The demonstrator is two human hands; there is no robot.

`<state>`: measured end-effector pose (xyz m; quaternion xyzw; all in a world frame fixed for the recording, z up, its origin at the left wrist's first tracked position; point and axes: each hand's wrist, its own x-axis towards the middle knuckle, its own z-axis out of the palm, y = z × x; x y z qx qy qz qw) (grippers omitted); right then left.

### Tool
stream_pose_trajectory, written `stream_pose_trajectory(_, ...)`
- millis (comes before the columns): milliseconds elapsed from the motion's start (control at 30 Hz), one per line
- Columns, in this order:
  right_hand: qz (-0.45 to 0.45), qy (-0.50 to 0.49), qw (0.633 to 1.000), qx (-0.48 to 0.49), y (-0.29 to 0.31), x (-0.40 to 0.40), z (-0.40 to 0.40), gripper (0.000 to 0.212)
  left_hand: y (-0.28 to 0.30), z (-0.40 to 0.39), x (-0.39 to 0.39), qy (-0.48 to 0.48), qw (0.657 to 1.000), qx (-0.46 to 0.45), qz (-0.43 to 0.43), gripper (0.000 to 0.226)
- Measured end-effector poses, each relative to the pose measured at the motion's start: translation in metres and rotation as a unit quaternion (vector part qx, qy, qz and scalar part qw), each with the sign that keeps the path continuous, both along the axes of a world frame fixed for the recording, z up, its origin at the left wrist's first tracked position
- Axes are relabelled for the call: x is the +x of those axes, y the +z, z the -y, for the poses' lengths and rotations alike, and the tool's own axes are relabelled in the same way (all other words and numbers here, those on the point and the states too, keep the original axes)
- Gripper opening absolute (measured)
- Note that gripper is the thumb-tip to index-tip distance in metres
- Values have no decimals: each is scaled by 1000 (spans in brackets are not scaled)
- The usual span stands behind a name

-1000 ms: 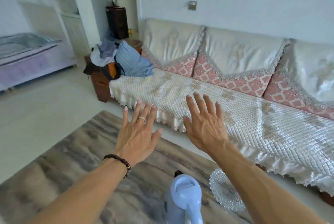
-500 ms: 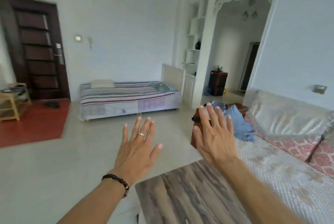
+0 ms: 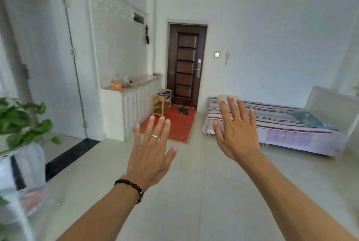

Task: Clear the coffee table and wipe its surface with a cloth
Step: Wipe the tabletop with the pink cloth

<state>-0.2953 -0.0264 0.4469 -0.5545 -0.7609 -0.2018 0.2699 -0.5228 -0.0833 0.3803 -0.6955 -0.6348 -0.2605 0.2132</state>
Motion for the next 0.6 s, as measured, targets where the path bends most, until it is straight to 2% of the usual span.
stream_pose_trajectory(233,39,162,985,-39,-39,-208,-73,62,-40,3,-166,171,983,-61,9,65)
stream_pose_trajectory(467,82,276,950,-121,-116,-406,-102,68,-106,10,-331,274,953,-126,26,67)
stream_pose_trajectory(600,102,315,925,-185,-173,-505,-120,60,-152,-2,-418,299,934,-189,42,66)
